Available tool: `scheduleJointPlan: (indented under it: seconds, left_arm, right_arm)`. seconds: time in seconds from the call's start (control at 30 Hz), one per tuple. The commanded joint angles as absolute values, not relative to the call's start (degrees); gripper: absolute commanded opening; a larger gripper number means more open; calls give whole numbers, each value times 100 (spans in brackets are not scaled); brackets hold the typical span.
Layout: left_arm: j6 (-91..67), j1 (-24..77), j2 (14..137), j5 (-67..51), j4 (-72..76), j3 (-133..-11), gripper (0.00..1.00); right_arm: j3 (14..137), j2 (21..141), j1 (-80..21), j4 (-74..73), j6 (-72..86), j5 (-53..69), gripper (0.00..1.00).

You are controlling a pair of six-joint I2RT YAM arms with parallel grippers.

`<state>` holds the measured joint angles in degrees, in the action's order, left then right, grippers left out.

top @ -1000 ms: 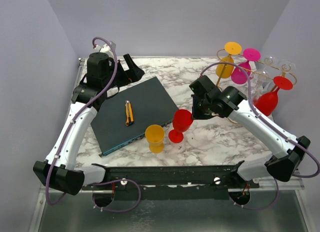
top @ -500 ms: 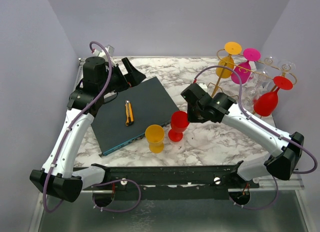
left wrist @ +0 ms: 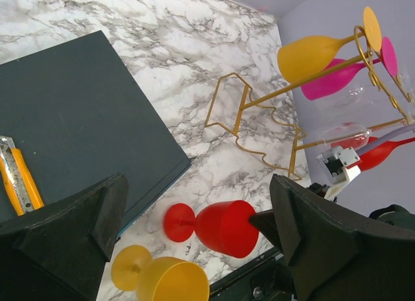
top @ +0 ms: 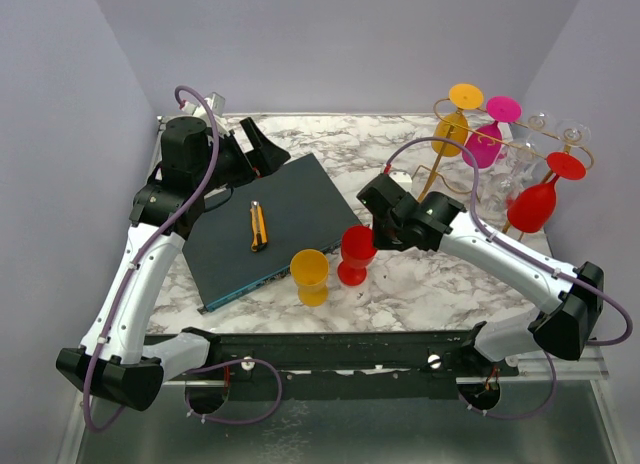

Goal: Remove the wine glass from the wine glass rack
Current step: Place the wine glass at the center of the board, then pick up the wine glass from the wine rack.

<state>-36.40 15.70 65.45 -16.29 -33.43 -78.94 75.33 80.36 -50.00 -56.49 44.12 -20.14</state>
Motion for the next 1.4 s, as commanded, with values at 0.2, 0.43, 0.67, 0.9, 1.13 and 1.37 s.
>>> scheduleJointPlan:
  seconds: [0.2, 0.43, 0.67, 0.9, 1.13, 1.37]
  left_arm:
    - [-3534, 1521, 6434, -1689, -3503, -7835, 99]
    - [-3515, 1512, 6476, -1736, -3518, -7893, 99]
    - [-3542, 1516, 6519, -1798, -3524, -7909, 99]
    - [-3539, 1513, 6572, -1837, -3524, -7972, 99]
    - [-3494, 1512, 6580, -1855, -3511, -8013, 99]
    - [-3463, 1512, 6614, -1869, -3504, -8136, 99]
  right_arm:
    - [7629, 8108, -5124, -5583, 4548, -2258, 14]
    - [7829, 8054, -5133, -5814, 4621, -2347, 21]
    - [8060, 7812, -5133, -6097, 4691, -2618, 30]
    - [8338, 7674, -5138, -6417, 4771, -2824, 33]
    - [9150, 7488, -5124, -7137, 4930, -3479, 46]
    - [9922, 7437, -4352, -7678, 4640, -3723, 54]
